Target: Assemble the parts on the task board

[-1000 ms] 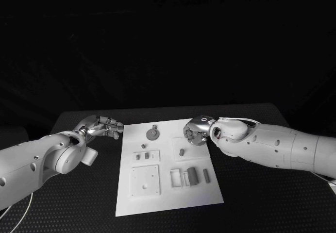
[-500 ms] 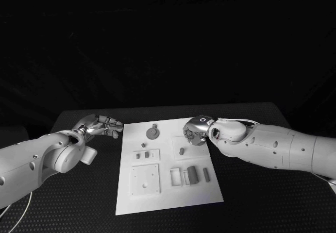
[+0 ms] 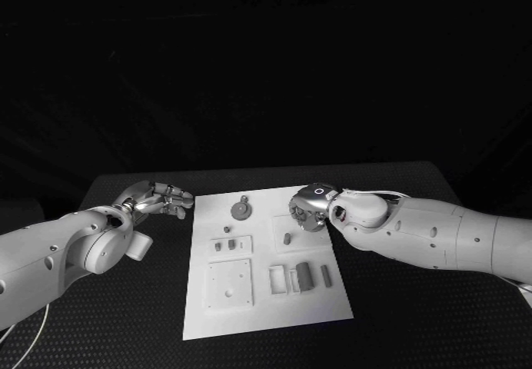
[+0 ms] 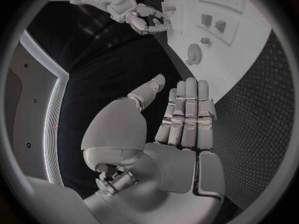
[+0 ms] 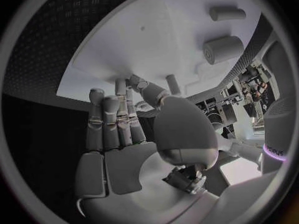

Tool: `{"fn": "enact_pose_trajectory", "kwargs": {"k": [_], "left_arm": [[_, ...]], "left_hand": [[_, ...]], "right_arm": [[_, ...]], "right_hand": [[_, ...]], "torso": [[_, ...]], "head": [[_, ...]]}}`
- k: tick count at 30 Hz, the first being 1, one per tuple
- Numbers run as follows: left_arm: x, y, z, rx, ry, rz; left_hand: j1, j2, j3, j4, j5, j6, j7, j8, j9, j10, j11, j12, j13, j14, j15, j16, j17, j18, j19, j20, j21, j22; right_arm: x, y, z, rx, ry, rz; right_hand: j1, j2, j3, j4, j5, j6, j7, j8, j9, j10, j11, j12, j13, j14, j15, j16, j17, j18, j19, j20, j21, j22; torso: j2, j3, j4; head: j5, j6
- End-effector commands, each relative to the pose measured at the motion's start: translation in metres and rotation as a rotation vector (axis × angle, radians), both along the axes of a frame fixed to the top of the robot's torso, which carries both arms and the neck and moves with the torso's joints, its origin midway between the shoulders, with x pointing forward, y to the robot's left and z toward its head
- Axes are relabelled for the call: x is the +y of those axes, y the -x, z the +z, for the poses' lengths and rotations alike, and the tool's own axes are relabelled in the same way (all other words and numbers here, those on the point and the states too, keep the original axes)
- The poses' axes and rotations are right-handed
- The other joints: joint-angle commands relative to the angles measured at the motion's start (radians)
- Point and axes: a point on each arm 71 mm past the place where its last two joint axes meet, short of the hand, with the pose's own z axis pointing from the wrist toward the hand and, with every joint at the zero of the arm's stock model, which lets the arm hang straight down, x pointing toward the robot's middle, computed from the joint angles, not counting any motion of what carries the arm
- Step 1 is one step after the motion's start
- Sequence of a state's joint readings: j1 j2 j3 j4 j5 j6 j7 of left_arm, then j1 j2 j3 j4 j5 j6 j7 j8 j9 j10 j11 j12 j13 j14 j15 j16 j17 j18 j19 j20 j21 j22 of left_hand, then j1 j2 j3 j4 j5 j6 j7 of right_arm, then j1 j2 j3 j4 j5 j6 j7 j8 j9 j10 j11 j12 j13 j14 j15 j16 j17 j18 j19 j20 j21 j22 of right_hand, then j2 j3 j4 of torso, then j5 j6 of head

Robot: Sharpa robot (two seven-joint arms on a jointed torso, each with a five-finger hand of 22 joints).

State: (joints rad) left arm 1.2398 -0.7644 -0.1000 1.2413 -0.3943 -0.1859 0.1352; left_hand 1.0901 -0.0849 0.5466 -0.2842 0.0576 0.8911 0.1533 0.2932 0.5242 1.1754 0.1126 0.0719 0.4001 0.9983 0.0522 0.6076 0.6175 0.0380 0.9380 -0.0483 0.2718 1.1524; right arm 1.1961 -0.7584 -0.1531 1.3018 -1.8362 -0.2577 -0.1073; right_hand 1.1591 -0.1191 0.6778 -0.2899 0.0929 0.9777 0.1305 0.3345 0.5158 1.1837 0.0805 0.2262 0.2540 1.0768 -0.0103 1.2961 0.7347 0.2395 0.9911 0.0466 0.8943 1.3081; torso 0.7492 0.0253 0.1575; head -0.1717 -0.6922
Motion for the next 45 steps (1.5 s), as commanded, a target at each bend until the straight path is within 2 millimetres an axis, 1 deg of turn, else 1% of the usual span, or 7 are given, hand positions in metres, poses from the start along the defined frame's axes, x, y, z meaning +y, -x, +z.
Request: {"fn": "enact_pose_trajectory", "kwargs": {"k": [1, 4, 8, 12, 23, 36, 45], "left_arm": [[-0.001, 0.0, 0.001, 0.001, 0.009, -0.005], [0.0, 0.0, 0.001, 0.001, 0.009, -0.004], [0.0, 0.0, 0.001, 0.002, 0.008, -0.004], [0.0, 0.0, 0.001, 0.004, 0.008, -0.004], [0.0, 0.0, 0.0, 0.005, 0.007, -0.004], [0.002, -0.001, 0.0, 0.006, 0.004, 0.003], [0.003, -0.002, 0.0, 0.006, 0.002, 0.006]], "left_hand": [[0.005, -0.001, -0.004, 0.001, 0.0, -0.002, 0.006, 0.002, 0.001, -0.008, 0.001, -0.005, -0.001, 0.0, 0.004, -0.005, 0.001, 0.001, -0.001, 0.005, -0.006, 0.0], [0.005, -0.001, -0.004, 0.001, 0.0, -0.002, 0.006, 0.002, 0.001, -0.009, 0.001, -0.005, -0.001, 0.001, 0.004, -0.006, 0.002, 0.001, -0.001, 0.005, -0.006, 0.0], [0.004, 0.0, -0.005, 0.001, 0.0, -0.002, 0.007, 0.002, 0.001, -0.009, 0.002, -0.004, -0.002, 0.001, 0.004, -0.006, 0.002, 0.001, -0.001, 0.005, -0.007, 0.0], [0.003, 0.0, -0.005, 0.002, 0.0, -0.002, 0.007, 0.002, 0.001, -0.009, 0.002, -0.004, -0.002, 0.001, 0.004, -0.007, 0.004, 0.001, 0.0, 0.005, -0.007, 0.0], [0.002, -0.001, -0.006, 0.002, 0.0, -0.002, 0.007, 0.002, 0.0, -0.01, 0.002, -0.004, -0.003, 0.001, 0.005, -0.008, 0.005, 0.001, 0.0, 0.005, -0.008, 0.001], [0.002, -0.002, -0.007, 0.002, 0.001, -0.002, 0.007, 0.002, 0.0, -0.01, 0.002, -0.004, -0.003, 0.002, 0.004, -0.009, 0.007, 0.002, 0.0, 0.005, -0.008, 0.001], [0.001, -0.003, -0.007, 0.002, 0.001, -0.003, 0.008, 0.002, 0.0, -0.011, 0.002, -0.003, -0.004, 0.002, 0.004, -0.01, 0.009, 0.002, 0.0, 0.005, -0.009, 0.001]], "right_arm": [[-0.003, 0.006, -0.019, 0.056, 0.08, -0.003], [-0.002, 0.007, -0.019, 0.047, 0.081, -0.001], [-0.001, 0.006, -0.019, 0.031, 0.073, 0.0], [0.0, 0.006, -0.018, 0.017, 0.067, -0.003], [0.001, 0.006, -0.017, 0.007, 0.059, -0.003], [0.0, 0.007, -0.015, 0.001, 0.045, -0.004], [0.001, 0.005, -0.006, -0.011, 0.025, -0.003]], "right_hand": [[0.015, -0.002, 0.004, -0.003, 0.002, -0.001, -0.001, -0.003, -0.002, -0.026, 0.02, -0.055, -0.029, -0.008, 0.0, -0.006, -0.002, 0.022, -0.007, -0.001, -0.006, 0.005], [0.033, 0.022, 0.007, -0.003, 0.002, 0.013, -0.005, 0.002, -0.001, -0.012, 0.016, -0.055, -0.028, -0.006, -0.003, -0.006, 0.0, 0.022, -0.005, -0.001, -0.007, 0.007], [0.041, 0.048, 0.008, -0.003, 0.002, 0.025, -0.009, 0.007, 0.001, 0.004, 0.011, -0.054, -0.025, -0.004, -0.007, -0.006, 0.001, 0.022, -0.004, 0.0, -0.007, 0.009], [0.041, 0.056, 0.006, -0.003, 0.002, 0.035, -0.013, 0.012, 0.002, 0.017, 0.007, -0.053, -0.023, 0.0, -0.012, -0.005, 0.002, 0.022, 0.0, -0.001, -0.006, 0.011], [0.042, 0.057, 0.002, -0.004, 0.002, 0.05, -0.02, 0.019, 0.006, 0.036, -0.001, -0.052, -0.019, 0.006, -0.019, -0.006, 0.002, 0.022, 0.005, -0.004, -0.005, 0.013], [0.043, 0.054, 0.001, -0.004, 0.002, 0.056, -0.023, 0.022, 0.008, 0.044, -0.004, -0.053, -0.017, 0.009, -0.022, -0.007, 0.002, 0.022, 0.008, -0.006, -0.004, 0.013], [0.043, 0.053, 0.001, -0.004, 0.002, 0.057, -0.023, 0.022, 0.009, 0.046, -0.005, -0.053, -0.017, 0.009, -0.023, -0.008, 0.002, 0.022, 0.009, -0.007, -0.004, 0.013]], "torso": [[0.0, -0.0001, 0.0006], [0.0, 0.0002, 0.0001], [0.0, 0.0002, 0.0001], [0.0, 0.0001, 0.0006], [0.0, -0.0002, 0.0006], [0.0, 0.0004, -0.0001], [0.0, 0.0008, 0.0002]], "head": [[-0.001, -0.001], [-0.001, -0.001], [-0.001, -0.001], [-0.003, -0.002], [-0.003, 0.0], [-0.002, 0.0], [-0.002, -0.001]]}}
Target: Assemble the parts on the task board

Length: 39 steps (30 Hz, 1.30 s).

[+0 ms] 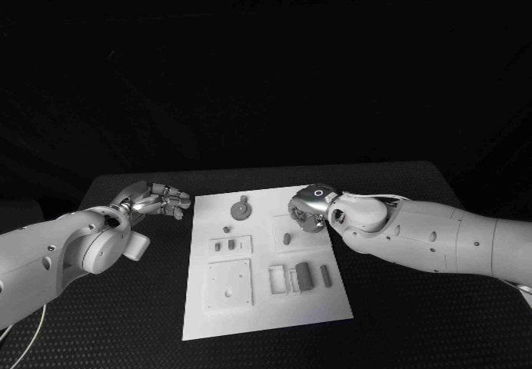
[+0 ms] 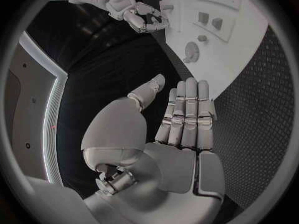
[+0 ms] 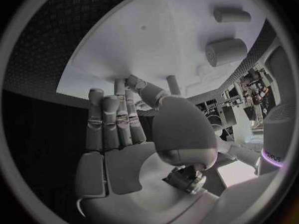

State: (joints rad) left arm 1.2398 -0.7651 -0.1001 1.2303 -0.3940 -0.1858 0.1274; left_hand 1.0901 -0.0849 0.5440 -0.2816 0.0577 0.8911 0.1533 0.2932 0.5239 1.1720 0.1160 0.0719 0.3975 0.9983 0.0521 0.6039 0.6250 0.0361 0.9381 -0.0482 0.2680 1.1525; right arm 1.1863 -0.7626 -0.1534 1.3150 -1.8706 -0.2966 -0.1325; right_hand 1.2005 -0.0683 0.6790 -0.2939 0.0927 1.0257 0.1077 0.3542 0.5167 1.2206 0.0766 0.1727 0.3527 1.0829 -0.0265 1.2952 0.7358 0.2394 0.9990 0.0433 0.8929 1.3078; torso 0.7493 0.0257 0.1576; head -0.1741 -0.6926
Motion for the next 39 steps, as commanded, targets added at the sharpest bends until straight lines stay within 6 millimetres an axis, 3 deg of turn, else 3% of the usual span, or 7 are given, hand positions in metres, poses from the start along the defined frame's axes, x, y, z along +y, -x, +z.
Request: {"fn": "enact_pose_trajectory", "kwargs": {"k": [1, 39], "left_arm": [[-0.001, 0.0, 0.001, -0.001, 0.01, -0.007], [0.003, -0.002, 0.0, 0.001, 0.003, 0.008]], "left_hand": [[0.001, -0.003, -0.005, 0.0, 0.001, -0.003, 0.008, 0.002, 0.001, -0.007, -0.001, -0.003, -0.001, 0.002, 0.005, -0.006, 0.001, 0.004, 0.0, 0.005, -0.005, 0.001], [0.0, -0.006, -0.006, 0.001, 0.001, -0.004, 0.011, 0.001, 0.0, -0.008, -0.001, -0.002, -0.003, 0.003, 0.005, -0.011, 0.008, 0.004, 0.001, 0.005, -0.007, 0.002]], "right_arm": [[0.0, 0.001, -0.003, 0.029, 0.024, -0.006], [0.005, -0.001, 0.032, 0.012, -0.067, 0.004]], "right_hand": [[0.002, 0.002, 0.0, 0.0, 0.003, 0.009, -0.001, 0.003, 0.008, 0.009, -0.001, 0.0, -0.116, 0.003, -0.007, -0.007, 0.001, 0.022, 0.001, -0.003, -0.003, 0.013], [0.0, 0.002, -0.001, 0.0, 0.003, 0.01, -0.001, 0.003, 0.01, 0.012, -0.001, -0.002, -0.115, 0.004, -0.008, -0.01, 0.0, 0.022, 0.002, -0.004, -0.005, 0.013]], "torso": [[0.0, 0.0003, -0.0001], [0.0, -0.0004, 0.0001]], "head": [[0.0, -0.001], [0.001, 0.0]]}}
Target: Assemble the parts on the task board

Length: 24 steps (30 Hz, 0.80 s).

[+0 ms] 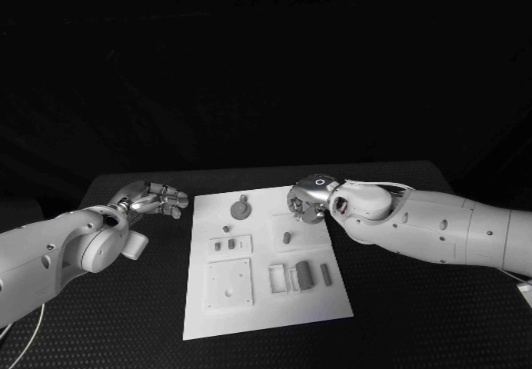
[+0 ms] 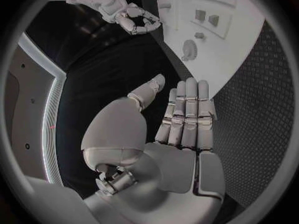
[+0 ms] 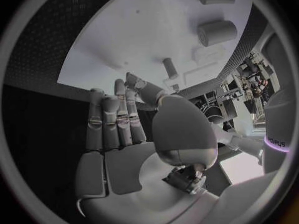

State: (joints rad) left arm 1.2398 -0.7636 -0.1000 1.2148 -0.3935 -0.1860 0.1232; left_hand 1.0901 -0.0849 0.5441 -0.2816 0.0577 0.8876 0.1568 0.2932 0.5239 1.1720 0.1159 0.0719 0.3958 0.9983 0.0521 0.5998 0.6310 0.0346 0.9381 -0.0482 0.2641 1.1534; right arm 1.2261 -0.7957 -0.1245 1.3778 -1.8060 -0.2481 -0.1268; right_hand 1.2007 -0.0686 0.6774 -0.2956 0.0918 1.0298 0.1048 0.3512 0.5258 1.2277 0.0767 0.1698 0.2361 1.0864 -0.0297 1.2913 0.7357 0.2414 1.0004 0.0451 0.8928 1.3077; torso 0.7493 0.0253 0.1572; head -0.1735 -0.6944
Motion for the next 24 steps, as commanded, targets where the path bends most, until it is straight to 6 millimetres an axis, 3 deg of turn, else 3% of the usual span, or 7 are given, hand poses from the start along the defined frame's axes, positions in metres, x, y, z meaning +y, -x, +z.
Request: {"fn": "enact_pose_trajectory", "kwargs": {"k": [1, 10, 13, 19, 24], "left_arm": [[-0.002, 0.0, 0.001, -0.002, 0.009, -0.006], [0.0, -0.001, 0.001, -0.006, 0.008, 0.001], [0.0, -0.001, 0.001, -0.007, 0.007, 0.003], [0.0, -0.001, 0.001, -0.006, 0.007, 0.003], [0.0, -0.001, 0.001, -0.006, 0.007, 0.004]], "left_hand": [[0.0, -0.006, -0.006, 0.001, 0.001, -0.001, 0.008, 0.001, 0.0, -0.009, -0.001, -0.002, -0.001, 0.003, 0.005, -0.007, 0.002, 0.006, 0.001, 0.005, -0.003, 0.001], [0.001, -0.006, -0.006, 0.001, 0.001, 0.0, 0.008, 0.001, 0.0, -0.008, -0.001, -0.002, -0.002, 0.003, 0.005, -0.008, 0.003, 0.006, 0.002, 0.005, -0.004, 0.002], [0.0, -0.006, -0.006, 0.001, 0.001, 0.0, 0.008, 0.001, 0.0, -0.008, -0.001, -0.002, -0.002, 0.003, 0.005, -0.008, 0.004, 0.006, 0.002, 0.005, -0.004, 0.002], [0.0, -0.006, -0.006, 0.001, 0.001, 0.0, 0.008, 0.001, 0.0, -0.008, -0.001, -0.002, -0.002, 0.003, 0.005, -0.009, 0.005, 0.006, 0.002, 0.005, -0.005, 0.002], [0.0, -0.006, -0.006, 0.001, 0.001, 0.0, 0.008, 0.001, 0.0, -0.008, -0.001, -0.001, -0.002, 0.004, 0.005, -0.01, 0.005, 0.006, 0.002, 0.005, -0.005, 0.002]], "right_arm": [[0.004, 0.002, 0.003, -0.011, -0.017, 0.015], [0.037, 0.016, 0.01, -0.004, -0.056, 0.097], [0.054, 0.023, 0.012, 0.006, -0.07, 0.137], [0.085, 0.036, 0.015, 0.024, -0.091, 0.213], [0.107, 0.043, 0.016, 0.037, -0.099, 0.262]], "right_hand": [[0.0, 0.002, 0.001, 0.002, 0.004, 0.006, 0.002, 0.006, 0.001, 0.005, -0.002, 0.001, 0.002, 0.001, -0.005, -0.006, 0.0, 0.02, 0.001, -0.006, -0.005, 0.013], [0.0, 0.002, 0.001, 0.002, 0.004, 0.006, 0.002, 0.006, 0.001, 0.006, -0.002, 0.0, 0.002, 0.001, -0.005, -0.007, 0.0, 0.02, 0.002, -0.006, -0.005, 0.013], [0.0, 0.003, 0.001, 0.002, 0.004, 0.006, 0.002, 0.006, 0.001, 0.006, -0.002, 0.0, 0.002, 0.002, -0.005, -0.007, 0.0, 0.02, 0.002, -0.006, -0.005, 0.013], [0.0, 0.004, 0.002, 0.002, 0.004, 0.005, 0.002, 0.005, 0.001, 0.006, -0.002, -0.001, 0.002, 0.002, -0.005, -0.008, 0.0, 0.02, 0.003, -0.006, -0.005, 0.012], [-0.001, 0.005, 0.001, 0.002, 0.004, 0.004, 0.003, 0.005, 0.001, 0.006, -0.002, -0.002, 0.002, 0.002, -0.005, -0.008, 0.0, 0.02, 0.003, -0.006, -0.006, 0.012]], "torso": [[0.0, -0.0001, 0.0005], [0.0, 0.0005, 0.0], [-0.001, 0.0004, -0.0001], [-0.001, -0.0008, 0.0013], [0.0, -0.0003, -0.0005]], "head": [[0.001, 0.002], [0.012, 0.003], [0.017, 0.011], [0.036, 0.003], [0.038, 0.005]]}}
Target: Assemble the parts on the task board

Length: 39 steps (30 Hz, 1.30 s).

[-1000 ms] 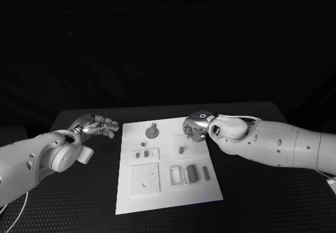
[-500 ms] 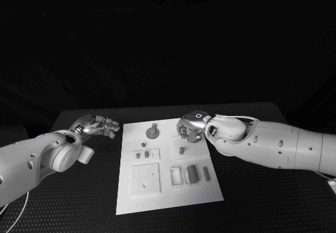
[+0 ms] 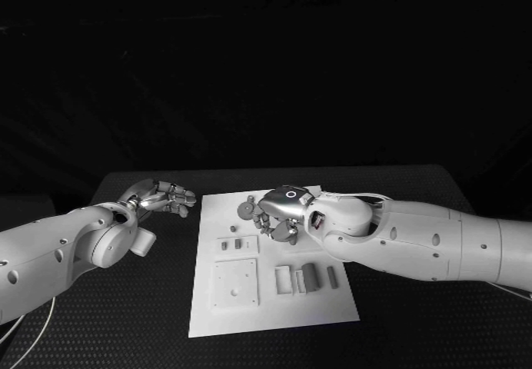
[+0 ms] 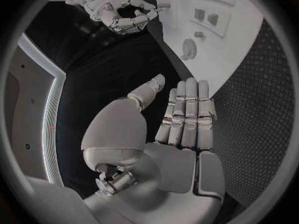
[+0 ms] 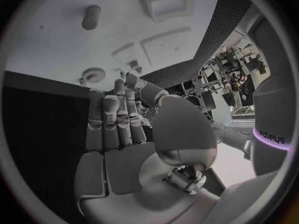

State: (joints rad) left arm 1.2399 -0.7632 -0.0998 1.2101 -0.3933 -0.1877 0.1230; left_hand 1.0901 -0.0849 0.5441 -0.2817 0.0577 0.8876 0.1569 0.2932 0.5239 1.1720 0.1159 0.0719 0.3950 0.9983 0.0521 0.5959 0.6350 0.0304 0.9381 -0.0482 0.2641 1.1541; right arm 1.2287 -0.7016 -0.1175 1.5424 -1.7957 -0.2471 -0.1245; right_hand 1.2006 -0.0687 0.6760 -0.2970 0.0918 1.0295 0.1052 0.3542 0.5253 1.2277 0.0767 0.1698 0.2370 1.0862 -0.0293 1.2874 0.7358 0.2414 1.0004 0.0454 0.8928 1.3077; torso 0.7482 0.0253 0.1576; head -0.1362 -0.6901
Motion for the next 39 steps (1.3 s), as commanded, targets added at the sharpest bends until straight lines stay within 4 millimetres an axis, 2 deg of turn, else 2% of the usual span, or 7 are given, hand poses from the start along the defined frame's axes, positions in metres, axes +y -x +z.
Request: {"fn": "enact_pose_trajectory", "kwargs": {"k": [1, 11, 14, 15, 22, 27, 39], "left_arm": [[-0.002, 0.0, 0.001, -0.005, 0.009, -0.003], [-0.004, 0.0, 0.001, -0.005, 0.01, -0.006], [-0.005, 0.0, 0.001, -0.005, 0.01, -0.006], [-0.005, 0.0, 0.001, -0.004, 0.01, -0.006], [-0.006, 0.0, 0.001, -0.005, 0.011, -0.01], [-0.007, 0.0, 0.001, -0.004, 0.012, -0.012], [-0.008, 0.001, 0.001, -0.004, 0.014, -0.016]], "left_hand": [[0.0, -0.006, -0.006, 0.001, 0.001, 0.0, 0.008, 0.001, 0.0, -0.008, -0.001, -0.001, -0.001, 0.004, 0.005, -0.006, 0.001, 0.01, 0.002, 0.005, -0.005, 0.001], [0.0, -0.007, -0.006, 0.001, 0.001, 0.001, 0.008, 0.002, 0.0, -0.007, -0.002, -0.001, -0.002, 0.003, 0.005, -0.008, 0.003, 0.01, 0.001, 0.006, -0.006, 0.002], [0.0, -0.007, -0.006, 0.001, 0.001, 0.001, 0.008, 0.002, 0.0, -0.006, -0.002, -0.001, -0.002, 0.002, 0.006, -0.01, 0.004, 0.01, 0.0, 0.006, -0.007, 0.002], [0.0, -0.008, -0.006, 0.001, 0.001, 0.001, 0.008, 0.002, 0.0, -0.006, -0.002, 0.0, -0.002, 0.001, 0.006, -0.011, 0.004, 0.009, 0.0, 0.006, -0.008, 0.002], [-0.001, -0.008, -0.006, 0.002, 0.001, 0.002, 0.008, 0.002, 0.0, -0.006, -0.002, 0.0, -0.003, -0.003, 0.008, -0.015, 0.007, 0.008, -0.003, 0.008, -0.011, 0.002], [-0.003, -0.009, -0.007, 0.003, 0.001, 0.002, 0.008, 0.002, 0.0, -0.005, -0.002, 0.0, -0.003, -0.004, 0.009, -0.018, 0.008, 0.008, -0.004, 0.009, -0.012, 0.002], [-0.004, -0.009, -0.008, 0.004, 0.001, 0.003, 0.008, 0.003, 0.0, -0.004, -0.002, 0.001, -0.003, -0.004, 0.009, -0.02, 0.01, 0.008, -0.005, 0.009, -0.014, 0.002]], "right_arm": [[0.012, 0.005, -0.001, 0.022, 0.013, 0.038], [0.039, 0.014, -0.009, 0.036, 0.027, 0.107], [0.044, 0.017, -0.013, 0.041, 0.038, 0.121], [0.045, 0.017, -0.015, 0.043, 0.041, 0.125], [0.048, 0.022, -0.028, 0.066, 0.067, 0.136], [0.048, 0.025, -0.037, 0.086, 0.091, 0.143], [0.046, 0.03, -0.051, 0.1, 0.107, 0.153]], "right_hand": [[-0.001, 0.006, 0.003, 0.004, 0.004, 0.004, 0.002, 0.001, 0.002, 0.006, -0.002, -0.003, 0.001, 0.002, -0.005, -0.004, 0.0, 0.02, 0.003, -0.006, -0.006, 0.012], [-0.003, 0.009, 0.003, 0.003, 0.004, 0.002, 0.003, 0.0, 0.002, 0.005, -0.001, -0.005, 0.001, 0.002, -0.005, -0.006, -0.001, 0.02, 0.003, -0.006, -0.007, 0.012], [-0.003, 0.009, 0.003, 0.003, 0.004, 0.001, 0.004, 0.0, 0.002, 0.004, -0.001, -0.006, 0.001, 0.002, -0.005, -0.006, -0.001, 0.02, 0.003, -0.006, -0.007, 0.012], [-0.003, 0.01, 0.003, 0.003, 0.004, 0.001, 0.004, 0.0, 0.002, 0.004, -0.001, -0.006, 0.001, 0.002, -0.005, -0.006, -0.001, 0.02, 0.003, -0.006, -0.008, 0.012], [-0.004, 0.01, 0.003, 0.003, 0.004, 0.0, 0.004, -0.001, 0.003, 0.004, -0.001, -0.007, 0.0, 0.001, -0.004, -0.006, 0.0, 0.02, 0.003, -0.006, -0.008, 0.012], [-0.004, 0.011, 0.003, 0.003, 0.004, 0.0, 0.004, -0.001, 0.003, 0.004, -0.001, -0.008, 0.0, 0.001, -0.004, -0.007, 0.0, 0.02, 0.002, -0.006, -0.008, 0.012], [-0.005, 0.012, 0.003, 0.003, 0.004, -0.001, 0.005, -0.002, 0.003, 0.004, 0.0, -0.009, 0.0, 0.001, -0.004, -0.007, 0.0, 0.02, 0.002, -0.006, -0.009, 0.012]], "torso": [[0.001, -0.0005, -0.001], [0.002, -0.0007, 0.0], [0.001, -0.0009, 0.0015], [0.001, -0.0012, 0.0017], [0.001, -0.0014, 0.0014], [0.001, -0.0008, 0.0001], [0.001, -0.0001, -0.0002]], "head": [[0.0, 0.0], [0.008, -0.009], [0.017, -0.017], [0.022, -0.02], [0.039, -0.03], [0.045, -0.036], [0.05, -0.04]]}}
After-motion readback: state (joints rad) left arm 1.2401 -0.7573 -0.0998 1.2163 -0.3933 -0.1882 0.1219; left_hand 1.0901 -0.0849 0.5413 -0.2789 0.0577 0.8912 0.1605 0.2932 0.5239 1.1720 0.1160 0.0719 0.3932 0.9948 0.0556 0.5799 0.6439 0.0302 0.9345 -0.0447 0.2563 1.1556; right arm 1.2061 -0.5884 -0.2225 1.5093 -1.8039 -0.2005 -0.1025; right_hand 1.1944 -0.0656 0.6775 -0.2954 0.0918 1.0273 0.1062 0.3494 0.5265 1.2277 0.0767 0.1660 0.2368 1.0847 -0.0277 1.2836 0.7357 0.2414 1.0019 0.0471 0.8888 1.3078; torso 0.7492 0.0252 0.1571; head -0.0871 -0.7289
